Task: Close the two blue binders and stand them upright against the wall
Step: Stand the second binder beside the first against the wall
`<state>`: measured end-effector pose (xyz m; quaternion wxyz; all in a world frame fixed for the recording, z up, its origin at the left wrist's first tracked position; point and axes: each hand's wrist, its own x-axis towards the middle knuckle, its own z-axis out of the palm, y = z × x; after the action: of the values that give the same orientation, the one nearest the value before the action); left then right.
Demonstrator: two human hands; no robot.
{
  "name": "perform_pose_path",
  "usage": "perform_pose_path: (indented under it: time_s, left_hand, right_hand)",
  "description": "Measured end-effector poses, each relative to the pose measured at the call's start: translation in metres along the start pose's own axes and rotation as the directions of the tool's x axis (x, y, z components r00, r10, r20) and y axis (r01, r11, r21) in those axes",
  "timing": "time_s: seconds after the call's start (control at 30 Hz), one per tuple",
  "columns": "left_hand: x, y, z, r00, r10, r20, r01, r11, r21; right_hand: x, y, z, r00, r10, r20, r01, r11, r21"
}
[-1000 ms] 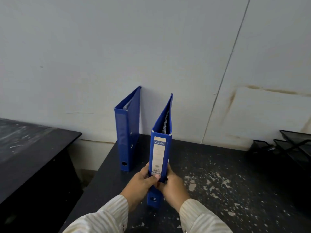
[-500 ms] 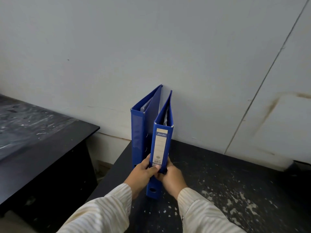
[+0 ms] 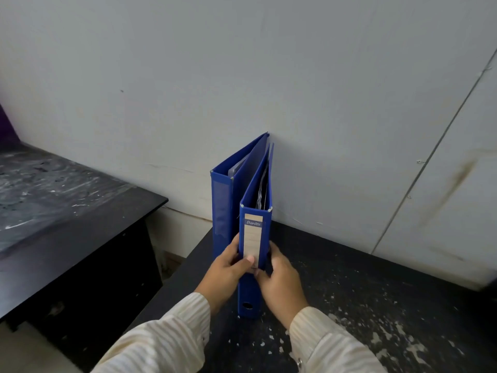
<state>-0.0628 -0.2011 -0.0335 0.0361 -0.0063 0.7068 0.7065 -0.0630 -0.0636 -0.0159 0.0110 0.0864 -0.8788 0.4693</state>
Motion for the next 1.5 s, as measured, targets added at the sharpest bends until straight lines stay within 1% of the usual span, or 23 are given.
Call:
perform_pose_path:
  time_s: [0.13,0.23,0.3,0.37,0.47,0.5,0.53,0.57,0.6,0.63,0.67,0.73,0.83,0.93,1.03,1.2,1.3,1.5]
  left_hand:
    - [-0.002,0.031,-0.006,0.993,0.117,0.000,-0.117,0.993,0.019]
    - [-0.001,0.051,-0.011,0.977,0.214,0.001,-0.214,0.975,0.063]
    - [0.001,0.062,-0.015,0.966,0.260,-0.003,-0.259,0.962,0.084]
    - [0.002,0.073,-0.019,0.954,0.300,0.026,-0.300,0.945,0.125]
    - [0.006,0.088,-0.029,0.945,0.311,0.103,-0.326,0.925,0.196]
    - [0.008,0.092,-0.033,0.935,0.334,0.118,-0.353,0.905,0.238]
    - [0.010,0.095,-0.037,0.914,0.391,0.107,-0.404,0.858,0.319]
    - [0.015,0.099,-0.044,0.878,0.471,0.081,-0.458,0.781,0.425]
    - [0.019,0.102,-0.051,0.839,0.543,0.037,-0.480,0.707,0.519]
    - [0.026,0.105,-0.059,0.809,0.587,-0.017,-0.469,0.663,0.584]
    - [0.033,0.107,-0.067,0.801,0.595,-0.062,-0.435,0.650,0.623]
    - [0.050,0.112,-0.083,0.822,0.563,-0.083,-0.377,0.648,0.662]
    - [0.071,0.117,-0.101,0.891,0.453,0.011,-0.352,0.676,0.648]
    - [0.083,0.119,-0.106,0.921,0.375,0.106,-0.353,0.687,0.635]
    - [0.091,0.119,-0.106,0.921,0.353,0.163,-0.377,0.704,0.602]
    - [0.094,0.119,-0.104,0.895,0.378,0.238,-0.446,0.722,0.529]
    - [0.094,0.118,-0.104,0.888,0.392,0.239,-0.459,0.741,0.491]
    - [0.097,0.114,-0.104,0.897,0.379,0.226,-0.441,0.762,0.474]
  right_hand:
    - [0.002,-0.018,-0.016,0.983,-0.125,-0.136,0.125,0.992,-0.014]
    - [0.003,-0.039,-0.025,0.953,-0.240,-0.185,0.239,0.971,-0.026]
    - [0.003,-0.052,-0.029,0.926,-0.313,-0.210,0.299,0.949,-0.097]
    - [0.002,-0.061,-0.030,0.913,-0.351,-0.208,0.313,0.929,-0.196]
    - [0.000,-0.069,-0.026,0.919,-0.323,-0.226,0.255,0.924,-0.284]
    - [-0.001,-0.071,-0.024,0.923,-0.304,-0.236,0.229,0.926,-0.299]
    - [-0.001,-0.072,-0.023,0.924,-0.293,-0.245,0.209,0.925,-0.317]
    - [0.000,-0.076,-0.020,0.923,-0.285,-0.258,0.191,0.923,-0.334]
    - [-0.001,-0.079,-0.019,0.923,-0.278,-0.266,0.177,0.921,-0.348]
    - [0.000,-0.082,-0.017,0.923,-0.267,-0.276,0.159,0.920,-0.358]
    - [0.001,-0.085,-0.015,0.924,-0.253,-0.287,0.140,0.922,-0.362]
    - [0.002,-0.089,-0.010,0.925,-0.225,-0.306,0.104,0.925,-0.364]
    - [0.005,-0.094,-0.005,0.925,-0.192,-0.327,0.067,0.932,-0.357]
    - [0.008,-0.099,0.000,0.922,-0.171,-0.347,0.042,0.936,-0.349]
    - [0.010,-0.103,0.003,0.918,-0.158,-0.365,0.024,0.938,-0.346]
    - [0.017,-0.105,0.010,0.906,-0.156,-0.392,0.019,0.943,-0.332]
    - [0.023,-0.103,0.012,0.900,-0.138,-0.413,0.005,0.952,-0.306]
    - [0.044,-0.101,0.012,0.868,-0.139,-0.477,0.013,0.966,-0.258]
